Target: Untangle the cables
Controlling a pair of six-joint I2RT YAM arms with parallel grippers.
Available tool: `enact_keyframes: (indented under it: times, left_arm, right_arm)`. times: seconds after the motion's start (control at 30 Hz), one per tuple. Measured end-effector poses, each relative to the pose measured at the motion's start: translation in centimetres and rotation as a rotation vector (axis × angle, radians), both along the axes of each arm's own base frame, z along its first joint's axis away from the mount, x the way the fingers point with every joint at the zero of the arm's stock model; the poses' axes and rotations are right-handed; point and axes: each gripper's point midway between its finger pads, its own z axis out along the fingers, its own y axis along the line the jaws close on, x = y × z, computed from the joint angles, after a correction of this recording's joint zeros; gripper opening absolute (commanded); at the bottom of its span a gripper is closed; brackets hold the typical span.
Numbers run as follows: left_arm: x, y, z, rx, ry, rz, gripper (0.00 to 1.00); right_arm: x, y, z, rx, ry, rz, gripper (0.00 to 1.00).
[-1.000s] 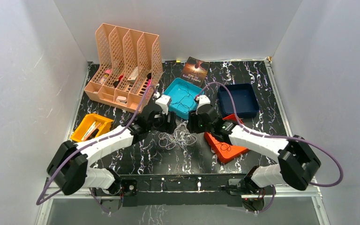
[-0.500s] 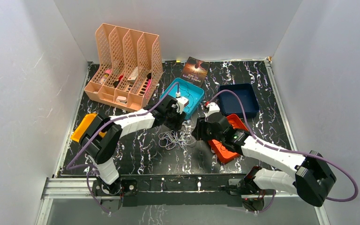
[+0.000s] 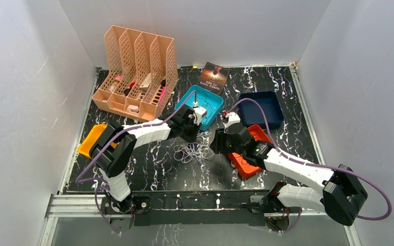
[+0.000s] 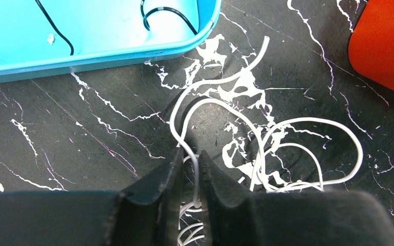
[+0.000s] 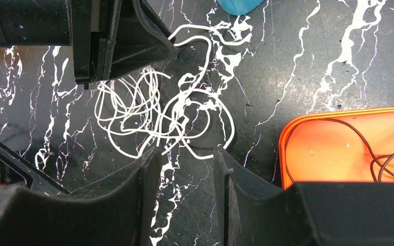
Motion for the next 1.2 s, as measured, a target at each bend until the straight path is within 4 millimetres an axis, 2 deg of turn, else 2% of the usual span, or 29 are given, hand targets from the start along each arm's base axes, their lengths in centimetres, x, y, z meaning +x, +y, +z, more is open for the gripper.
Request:
enact_keyframes:
  times: [0.23,0.37,0.53,0.63,0.73,0.8,1.07,1.2]
  left_arm:
    - [0.2,0.2,0.8,0.001,-0.019,0.009,0.0]
    - [0.4,0.3,3.2,-0.028,-0.065,0.015,0.0]
    - [0.7,0.3,7.8,-0.095,-0.155,0.026,0.0]
    - [0.4,0.6,10.5,-0.144,-0.206,0.037,0.0]
    - [-0.1,0.9,12.1,-0.181,-0.228,0.049,0.0]
    - [-0.6,1.2,12.7,-0.2,-0.231,0.059,0.0]
    - [-1.9,1.9,14.8,-0.28,-0.231,0.111,0.0]
    - [-2.3,2.1,16.5,-0.33,-0.24,0.14,0.0]
  right_arm:
    - [-0.1,0.0,-0.1,-0.004,0.005,0.003,0.5]
    - [-0.1,-0.1,-0.2,-0.005,0.007,0.003,0.51]
    - [-0.2,0.1,0.0,0.004,0.004,0.01,0.52]
    - [-0.1,0.8,1.2,0.055,-0.03,0.031,0.55]
    - [-0.1,1.5,3.0,0.141,-0.106,0.068,0.58]
    - [-0.1,1.9,3.9,0.192,-0.158,0.091,0.6]
    - [-0.1,4.1,5.4,0.331,-0.332,0.212,0.63]
    - [0.2,5.9,7.4,0.406,-0.435,0.283,0.64]
